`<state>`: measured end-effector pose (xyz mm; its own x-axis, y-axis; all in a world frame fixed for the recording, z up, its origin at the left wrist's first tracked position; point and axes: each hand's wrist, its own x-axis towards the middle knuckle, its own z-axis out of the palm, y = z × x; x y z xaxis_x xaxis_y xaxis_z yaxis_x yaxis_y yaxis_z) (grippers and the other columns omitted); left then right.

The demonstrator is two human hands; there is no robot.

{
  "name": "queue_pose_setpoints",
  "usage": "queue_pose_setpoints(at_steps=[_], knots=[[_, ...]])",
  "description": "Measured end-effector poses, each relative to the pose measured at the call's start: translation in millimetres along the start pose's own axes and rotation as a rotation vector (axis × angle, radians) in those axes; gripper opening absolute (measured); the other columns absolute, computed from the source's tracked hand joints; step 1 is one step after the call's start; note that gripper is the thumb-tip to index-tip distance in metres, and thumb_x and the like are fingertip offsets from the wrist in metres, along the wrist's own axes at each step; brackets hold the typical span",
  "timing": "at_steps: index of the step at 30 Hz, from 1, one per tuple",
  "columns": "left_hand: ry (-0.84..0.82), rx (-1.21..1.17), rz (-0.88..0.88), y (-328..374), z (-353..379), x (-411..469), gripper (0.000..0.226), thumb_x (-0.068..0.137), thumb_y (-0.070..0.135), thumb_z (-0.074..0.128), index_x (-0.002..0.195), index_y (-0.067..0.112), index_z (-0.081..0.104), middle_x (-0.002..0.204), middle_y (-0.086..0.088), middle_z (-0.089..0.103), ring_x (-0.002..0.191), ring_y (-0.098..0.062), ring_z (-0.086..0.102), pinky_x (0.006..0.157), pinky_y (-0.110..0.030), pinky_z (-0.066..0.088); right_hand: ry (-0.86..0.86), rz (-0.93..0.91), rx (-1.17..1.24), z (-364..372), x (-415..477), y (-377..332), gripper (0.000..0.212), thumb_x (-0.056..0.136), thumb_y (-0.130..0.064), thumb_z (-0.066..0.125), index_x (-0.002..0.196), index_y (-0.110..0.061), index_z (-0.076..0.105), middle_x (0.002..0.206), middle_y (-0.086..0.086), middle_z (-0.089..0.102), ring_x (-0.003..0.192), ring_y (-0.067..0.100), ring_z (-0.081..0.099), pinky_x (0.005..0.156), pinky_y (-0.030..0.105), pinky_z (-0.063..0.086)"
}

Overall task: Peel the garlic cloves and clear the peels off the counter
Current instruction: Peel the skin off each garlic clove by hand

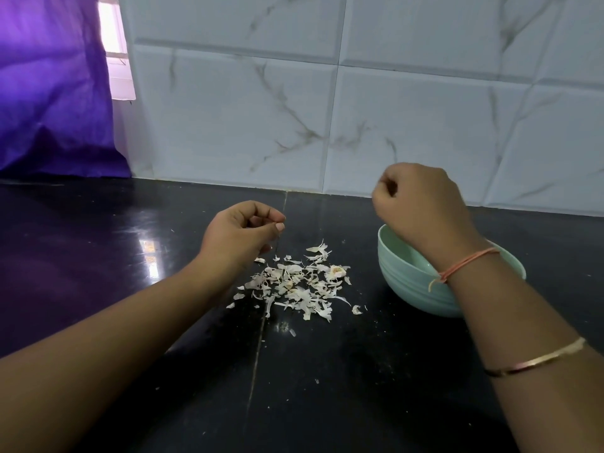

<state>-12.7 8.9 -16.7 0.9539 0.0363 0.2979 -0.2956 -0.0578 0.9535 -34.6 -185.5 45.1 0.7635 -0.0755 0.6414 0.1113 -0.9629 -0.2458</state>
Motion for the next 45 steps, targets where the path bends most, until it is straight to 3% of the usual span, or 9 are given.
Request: queue_pose_setpoints(at_steps=[3,7,11,17,21,30,35,40,45], knots=[[0.004,-0.003,-0.01,-1,-1,1,0.015,0.083,0.002,0.064,0.078,0.016,0.064,0.062,0.003,0.043,0.06,-0.007,0.047,0.06,-0.018,0.047,0.036,-0.269,0.12,7,-8,-20,0.02,0.089,-0.017,0.048,0.086,-0.007,0.065,0.081,0.008,0.066,0.077,0.027,0.058,0.07,0.036,0.045],[0.031,0.018,0.004,-2,-2,3,0.016,0.083,0.003,0.064,0.076,0.017,0.063,0.067,0.001,0.053,0.06,-0.007,0.05,0.06,-0.019,0.047,-0.318,-0.467,0.194,25,-21,-38,0.014,0.087,-0.019,0.055,0.089,-0.015,0.068,0.086,0.001,0.068,0.081,0.018,0.061,0.077,0.036,0.049],[0.046,0.041,0.012,-2,-3,4,0.014,0.083,0.004,0.063,0.078,0.017,0.063,0.07,0.001,0.055,0.06,-0.008,0.05,0.059,-0.018,0.046,-0.597,-0.469,0.055,43,-32,-42,0.013,0.087,-0.025,0.057,0.09,-0.016,0.066,0.088,0.001,0.066,0.085,0.019,0.061,0.074,0.031,0.048],[0.043,0.039,0.009,-2,-3,4,0.016,0.083,0.005,0.064,0.076,0.019,0.063,0.065,0.006,0.057,0.06,-0.005,0.051,0.061,-0.019,0.046,-0.689,-0.396,0.057,48,-36,-44,0.015,0.086,-0.018,0.056,0.094,-0.015,0.069,0.094,0.003,0.068,0.089,0.02,0.062,0.08,0.033,0.051],[0.053,0.038,0.004,-1,-4,4,0.016,0.083,0.006,0.064,0.076,0.02,0.064,0.063,0.007,0.057,0.06,-0.006,0.052,0.063,-0.022,0.047,-0.721,-0.384,0.078,45,-35,-44,0.015,0.082,-0.014,0.058,0.092,-0.017,0.069,0.08,-0.006,0.059,0.086,0.017,0.063,0.079,0.031,0.051],[0.043,0.042,0.002,-1,-4,3,0.015,0.085,0.006,0.063,0.078,0.019,0.064,0.068,0.005,0.057,0.065,-0.007,0.053,0.063,-0.02,0.046,-0.694,-0.399,0.041,48,-36,-42,0.026,0.08,-0.011,0.053,0.1,-0.023,0.066,0.081,-0.007,0.055,0.082,0.015,0.055,0.068,0.023,0.039],[0.008,0.021,-0.02,2,-2,2,0.016,0.087,0.003,0.058,0.081,0.017,0.062,0.068,0.002,0.055,0.059,-0.002,0.053,0.06,-0.019,0.048,-0.477,-0.374,0.113,48,-33,-42,0.017,0.082,-0.014,0.05,0.092,-0.018,0.064,0.091,0.0,0.055,0.09,0.021,0.057,0.072,0.029,0.043],[-0.089,0.039,-0.039,4,1,-2,0.013,0.086,0.001,0.059,0.086,0.013,0.062,0.075,-0.003,0.057,0.064,-0.008,0.052,0.061,-0.02,0.047,-0.251,-0.271,0.304,48,-30,-40,0.016,0.081,-0.013,0.057,0.088,-0.019,0.069,0.076,-0.009,0.054,0.08,0.016,0.059,0.076,0.033,0.048],[-0.216,0.069,-0.056,2,1,-5,0.009,0.084,0.008,0.064,0.092,0.013,0.064,0.083,-0.008,0.065,0.066,-0.009,0.059,0.064,-0.024,0.05,-0.166,-0.184,0.446,53,-29,-35,0.006,0.081,-0.018,0.062,0.08,-0.022,0.067,0.067,-0.007,0.065,0.068,0.014,0.064,0.071,0.036,0.053]])
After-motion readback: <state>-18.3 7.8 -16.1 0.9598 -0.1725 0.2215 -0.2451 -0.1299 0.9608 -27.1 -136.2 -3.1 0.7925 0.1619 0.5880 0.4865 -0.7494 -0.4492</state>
